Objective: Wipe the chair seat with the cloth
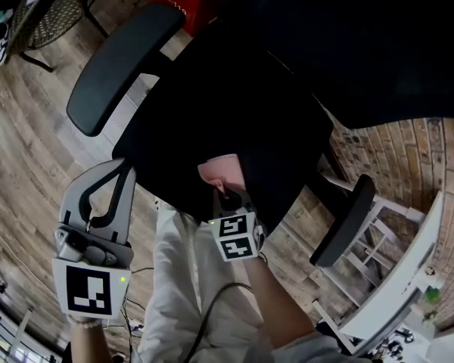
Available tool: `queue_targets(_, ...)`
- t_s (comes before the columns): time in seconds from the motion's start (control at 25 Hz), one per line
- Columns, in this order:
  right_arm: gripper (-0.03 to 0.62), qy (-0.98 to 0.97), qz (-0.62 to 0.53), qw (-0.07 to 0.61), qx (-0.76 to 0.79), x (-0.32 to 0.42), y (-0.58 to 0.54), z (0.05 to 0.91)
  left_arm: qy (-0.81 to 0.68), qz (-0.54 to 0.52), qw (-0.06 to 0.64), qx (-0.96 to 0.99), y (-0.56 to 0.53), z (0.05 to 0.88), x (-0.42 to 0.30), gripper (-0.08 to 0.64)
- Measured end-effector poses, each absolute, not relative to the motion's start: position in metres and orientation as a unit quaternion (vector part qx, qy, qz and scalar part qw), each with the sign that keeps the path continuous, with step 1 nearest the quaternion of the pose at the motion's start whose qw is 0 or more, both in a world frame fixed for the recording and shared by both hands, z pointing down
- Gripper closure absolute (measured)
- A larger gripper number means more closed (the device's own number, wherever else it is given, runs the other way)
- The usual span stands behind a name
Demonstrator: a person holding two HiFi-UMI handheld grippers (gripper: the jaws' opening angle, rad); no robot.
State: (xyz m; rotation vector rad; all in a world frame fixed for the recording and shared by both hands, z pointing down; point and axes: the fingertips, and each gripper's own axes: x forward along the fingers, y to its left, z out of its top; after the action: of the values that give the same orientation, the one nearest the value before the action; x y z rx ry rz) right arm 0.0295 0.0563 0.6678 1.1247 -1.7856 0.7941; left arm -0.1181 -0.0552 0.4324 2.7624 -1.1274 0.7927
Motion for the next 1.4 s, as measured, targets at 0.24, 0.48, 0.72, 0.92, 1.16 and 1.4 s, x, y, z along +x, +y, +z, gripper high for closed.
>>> queue_targets(0.24,0.537,-0.634,0.312,0.452,0.545,0.137,0.060,0.662,-0.346,0.252,0.019,0.904,-0.054,0.430,-0.096,0.541)
queue_targets(0.48,0.537,-0.566,0.301,0.471,0.606,0.205,0.058,0.653,-0.333,0.249,0.008,0.909,-0.054,0.423,-0.085,0.541)
queue_targets(0.72,0.537,-0.559,0.309,0.467,0.612,0.206,0.063,0.654,-0.330,0.246,0.007,0.911,-0.053,0.419,-0.079,0.541)
queue_targets(0.92,0.537,-0.577,0.323,0.457,0.595,0.175,0.083,0.656,-0.329,0.246,0.006,0.912,-0.051,0.420,-0.077,0.541)
queue_targets(1.16,0.537,-0.623,0.337,0.451,0.543,0.109,0.120,0.660,-0.324,0.245,0.006,0.914,-0.047,0.420,-0.073,0.541)
queue_targets(1.4,0.537,-0.663,0.349,0.450,0.486,0.050,0.146,0.659,-0.320,0.248,0.005,0.914,-0.045,0.421,-0.071,0.541)
